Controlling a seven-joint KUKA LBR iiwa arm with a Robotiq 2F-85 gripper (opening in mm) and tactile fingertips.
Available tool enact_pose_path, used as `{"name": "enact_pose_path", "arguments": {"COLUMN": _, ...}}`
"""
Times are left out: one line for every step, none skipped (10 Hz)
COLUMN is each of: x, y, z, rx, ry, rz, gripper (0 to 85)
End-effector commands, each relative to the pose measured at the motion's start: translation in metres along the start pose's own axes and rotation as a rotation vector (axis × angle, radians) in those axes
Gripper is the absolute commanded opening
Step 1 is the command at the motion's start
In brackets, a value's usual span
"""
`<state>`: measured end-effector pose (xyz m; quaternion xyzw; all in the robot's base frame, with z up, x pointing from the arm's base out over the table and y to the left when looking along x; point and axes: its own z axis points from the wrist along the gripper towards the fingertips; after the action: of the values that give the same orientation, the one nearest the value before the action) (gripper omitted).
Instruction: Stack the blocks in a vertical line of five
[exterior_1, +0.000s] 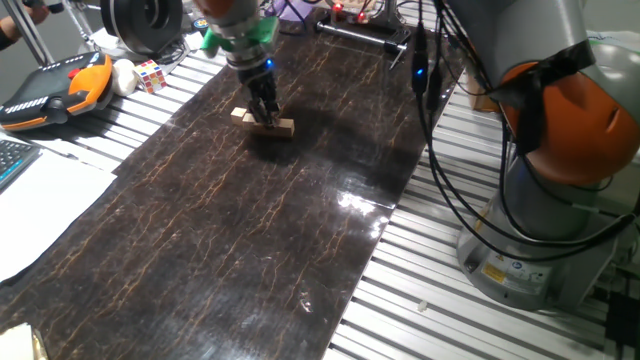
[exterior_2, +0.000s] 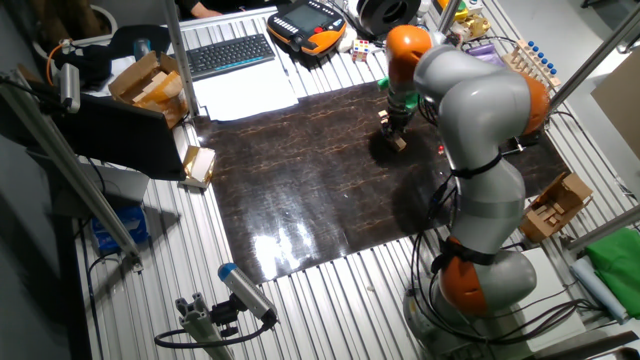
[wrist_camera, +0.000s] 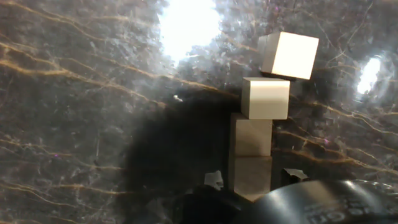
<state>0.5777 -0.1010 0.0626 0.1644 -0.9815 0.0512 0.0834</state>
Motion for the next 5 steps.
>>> {"name": "enact_pose_path", "arguments": {"x": 0.000, "y": -0.001, "z": 0.001, "rx": -0.006, "ry": -0.008, "rz": 0.001, "gripper": 51.0}}
{"name": "enact_pose_path", "arguments": {"x": -0.001, "y": -0.003, "z": 0.009, "rx": -0.021, "ry": -0.028, "rz": -0.002, "gripper": 50.3}}
{"name": "enact_pose_path", "arguments": {"x": -0.003, "y": -0.004, "z": 0.016, "rx": -0.028, "ry": -0.046, "rz": -0.003, "gripper": 50.0}}
{"name": "enact_pose_path", "arguments": {"x": -0.005, "y": -0.005, "z": 0.020, "rx": -0.026, "ry": -0.061, "rz": -0.004, "gripper": 50.0}}
{"name": "enact_pose_path", "arguments": {"x": -0.006, "y": -0.005, "z": 0.022, "rx": -0.017, "ry": -0.067, "rz": -0.001, "gripper": 49.7}}
